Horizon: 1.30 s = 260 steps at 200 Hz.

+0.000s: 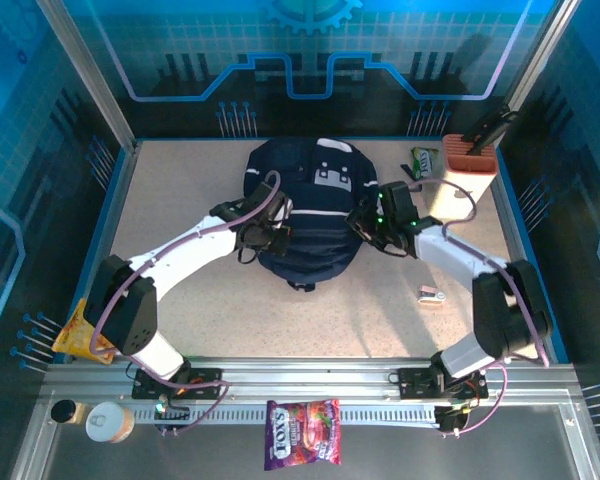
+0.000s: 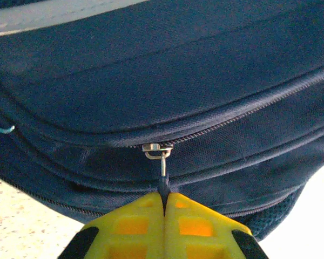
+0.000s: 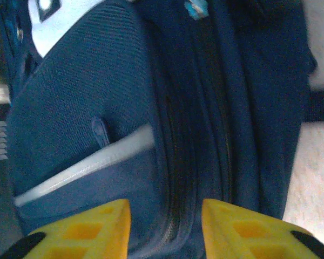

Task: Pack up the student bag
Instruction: Unzip the student bag at the top-center of the table.

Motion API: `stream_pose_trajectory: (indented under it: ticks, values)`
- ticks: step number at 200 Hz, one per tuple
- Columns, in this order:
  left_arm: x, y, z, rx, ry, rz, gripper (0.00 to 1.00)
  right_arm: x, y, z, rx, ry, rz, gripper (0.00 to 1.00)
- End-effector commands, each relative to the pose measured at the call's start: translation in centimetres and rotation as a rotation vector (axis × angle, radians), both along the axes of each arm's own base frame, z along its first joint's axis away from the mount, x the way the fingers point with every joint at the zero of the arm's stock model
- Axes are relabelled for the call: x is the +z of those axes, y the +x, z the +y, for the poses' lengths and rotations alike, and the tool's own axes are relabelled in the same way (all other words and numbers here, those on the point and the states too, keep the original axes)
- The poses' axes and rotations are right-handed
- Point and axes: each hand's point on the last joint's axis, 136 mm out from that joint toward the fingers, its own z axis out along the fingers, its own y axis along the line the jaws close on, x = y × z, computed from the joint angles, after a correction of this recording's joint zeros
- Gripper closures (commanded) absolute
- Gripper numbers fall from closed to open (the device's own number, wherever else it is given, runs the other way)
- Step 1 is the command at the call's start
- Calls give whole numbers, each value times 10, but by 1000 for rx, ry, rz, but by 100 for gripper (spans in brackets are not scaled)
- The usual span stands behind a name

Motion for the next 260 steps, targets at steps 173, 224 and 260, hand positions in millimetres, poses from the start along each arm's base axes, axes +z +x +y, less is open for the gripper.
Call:
stream_pose_trajectory:
  ticks: [173,224,260]
  values:
    - [17,-26,-20,-200,103,-47,100,18,-9,21,-111,46,3,85]
    - [9,-14,35,-74,184,-40,100,18,-5,11,-103,-27,-13,86]
    - [16,7,41,-13,152,-89,100,17,-1,18,-64,-32,-22,85]
